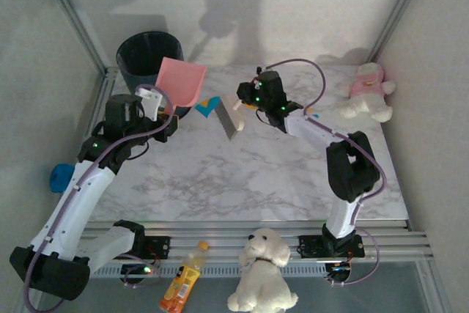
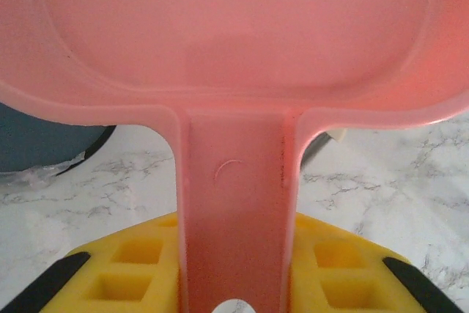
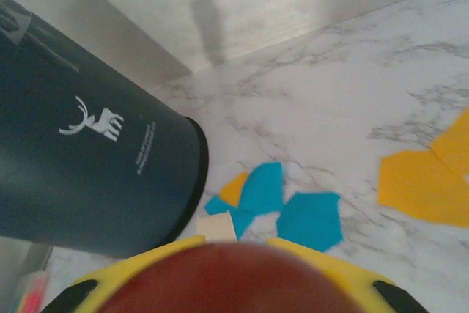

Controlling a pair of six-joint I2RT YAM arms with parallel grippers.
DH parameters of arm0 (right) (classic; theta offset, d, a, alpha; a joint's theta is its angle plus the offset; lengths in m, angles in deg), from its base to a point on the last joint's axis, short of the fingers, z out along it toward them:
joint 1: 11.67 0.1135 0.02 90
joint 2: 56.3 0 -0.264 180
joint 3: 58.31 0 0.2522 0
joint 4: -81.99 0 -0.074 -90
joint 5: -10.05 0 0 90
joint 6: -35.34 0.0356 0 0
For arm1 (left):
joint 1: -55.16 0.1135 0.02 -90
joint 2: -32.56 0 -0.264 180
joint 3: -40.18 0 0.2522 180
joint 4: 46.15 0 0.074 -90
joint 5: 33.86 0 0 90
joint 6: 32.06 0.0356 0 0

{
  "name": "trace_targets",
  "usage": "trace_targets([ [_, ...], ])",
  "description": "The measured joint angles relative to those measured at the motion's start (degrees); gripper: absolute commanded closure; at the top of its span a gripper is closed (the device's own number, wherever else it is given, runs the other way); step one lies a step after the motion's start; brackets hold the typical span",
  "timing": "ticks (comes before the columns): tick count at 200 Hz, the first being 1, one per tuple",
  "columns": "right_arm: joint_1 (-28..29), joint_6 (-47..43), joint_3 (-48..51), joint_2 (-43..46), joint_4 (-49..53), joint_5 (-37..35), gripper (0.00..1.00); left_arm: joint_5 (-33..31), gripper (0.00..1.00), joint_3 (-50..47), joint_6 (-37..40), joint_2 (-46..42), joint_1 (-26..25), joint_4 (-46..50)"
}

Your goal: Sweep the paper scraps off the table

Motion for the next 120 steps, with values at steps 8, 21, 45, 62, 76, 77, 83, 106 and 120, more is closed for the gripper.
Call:
trace_targets([
  [8, 0.0, 0.7, -2.3, -2.1, 0.0, 0.4, 1.00, 0.0, 1.00, -0.2, 0.0, -0.2, 0.0, 0.0],
  [21, -0.1, 1.8, -5.7, -5.1, 0.1, 0.9, 1.00, 0.0, 1.00, -0.6, -0.1, -0.5, 0.0, 0.0],
  [45, -0.1, 3.7, -11.9, -10.1, 1.3, 1.5, 1.00, 0.0, 1.00, -1.4, -0.3, -0.8, 0.0, -0.1],
  [62, -0.2, 5.2, -16.4, -13.6, 2.0, 2.2, 1.00, 0.0, 1.00, -1.9, -0.3, -0.8, 0.0, 0.0],
  [76, -0.2, 6.4, -19.9, -16.3, 2.7, 2.6, 1.00, 0.0, 1.00, -2.0, -0.5, -0.8, -0.1, -0.1],
  [77, -0.2, 6.5, -20.2, -16.6, 2.9, 2.6, 1.00, 0.0, 1.00, -2.0, -0.5, -0.8, -0.1, -0.1],
  [83, -0.1, 7.0, -21.7, -17.7, 3.3, 2.6, 1.00, 0.0, 1.00, -2.0, -0.5, -0.8, -0.1, -0.1],
  [106, -0.2, 8.9, -26.3, -21.2, 5.2, 2.5, 1.00, -0.2, 1.00, -2.2, -0.5, -0.8, -0.2, -0.1],
  [120, -0.1, 10.1, -28.9, -23.3, 6.4, 2.4, 1.00, -0.2, 1.00, -2.2, -0.5, -0.8, -0.2, -0.1],
])
